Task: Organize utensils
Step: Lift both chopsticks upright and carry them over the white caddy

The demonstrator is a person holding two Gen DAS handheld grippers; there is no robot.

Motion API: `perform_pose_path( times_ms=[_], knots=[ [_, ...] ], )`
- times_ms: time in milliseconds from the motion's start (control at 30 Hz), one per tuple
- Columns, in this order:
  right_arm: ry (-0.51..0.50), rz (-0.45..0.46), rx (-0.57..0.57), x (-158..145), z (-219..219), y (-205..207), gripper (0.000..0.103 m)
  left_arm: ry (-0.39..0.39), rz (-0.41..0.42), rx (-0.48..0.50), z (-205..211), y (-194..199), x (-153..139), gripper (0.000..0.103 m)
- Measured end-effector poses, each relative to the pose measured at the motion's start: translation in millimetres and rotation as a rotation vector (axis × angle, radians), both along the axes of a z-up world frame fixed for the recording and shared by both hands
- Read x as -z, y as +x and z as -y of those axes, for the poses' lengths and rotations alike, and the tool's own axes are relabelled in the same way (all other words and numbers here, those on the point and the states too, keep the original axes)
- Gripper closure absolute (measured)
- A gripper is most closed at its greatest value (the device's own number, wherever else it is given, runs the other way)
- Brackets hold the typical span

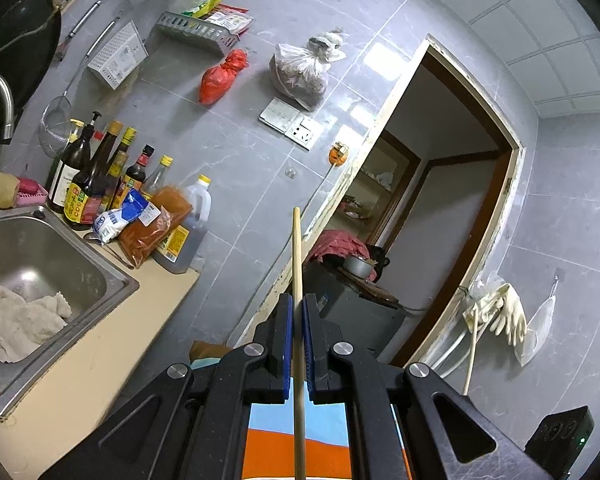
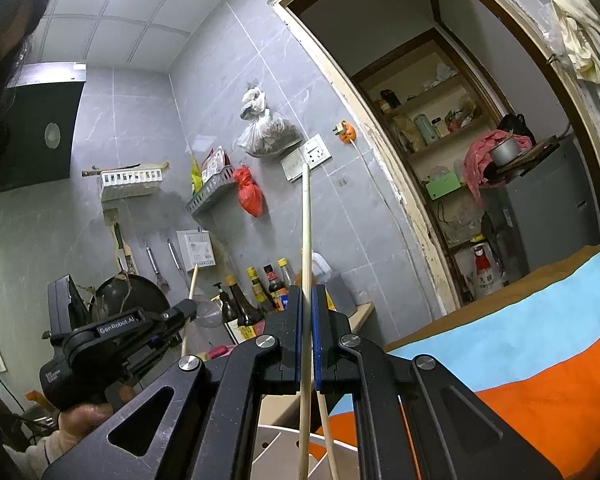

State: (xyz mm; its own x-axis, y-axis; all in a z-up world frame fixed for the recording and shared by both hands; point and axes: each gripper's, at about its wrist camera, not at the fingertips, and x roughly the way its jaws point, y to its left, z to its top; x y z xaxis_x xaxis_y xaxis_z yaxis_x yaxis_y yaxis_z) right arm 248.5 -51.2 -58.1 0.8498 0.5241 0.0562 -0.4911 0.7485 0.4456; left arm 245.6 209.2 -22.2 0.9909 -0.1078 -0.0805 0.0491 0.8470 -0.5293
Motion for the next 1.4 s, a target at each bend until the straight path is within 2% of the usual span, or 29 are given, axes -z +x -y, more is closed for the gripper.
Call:
perform_pose_path(
  times_ms=[200,367,533,700,867,967,1100,1200,1400],
  knots=[
    [-0.011,-0.022,-0.020,5,-3,3,0.099,-0.005,0.014,-0.012,-2,-1,7,0.098],
    [-0.022,-0.031,-0.024,8,-2,2,0.099,0.005,0.037,-0.012,-4,0,0,0.098],
    [-0.016,-0.030,-0.008,8,1,4,0.099,0.030,0.048,0.024,-2,4,-5,0.098],
    [-0.014,-0.014,0.001,7,1,7,0.099,-0.002,0.042,0.083,-11,5,-1,0.098],
    [-0.012,-0.027,-0.004,9,0,8,0.099,0.009,0.040,0.079,-18,7,3,0.098],
    [-0.013,-0.023,-0.002,10,0,7,0.099,-0.006,0.053,0.083,-19,10,4,0.098],
    [-0.036,-0.011,-0.007,8,-1,4,0.099,0.025,0.063,0.110,-13,17,2,0.098],
    [-0.055,0.008,-0.013,6,-4,1,0.099,0.041,0.056,0.121,-9,18,7,0.098],
    [-0.076,0.036,-0.025,5,-10,-5,0.099,0.025,0.056,0.124,-6,15,19,0.098]
  ],
)
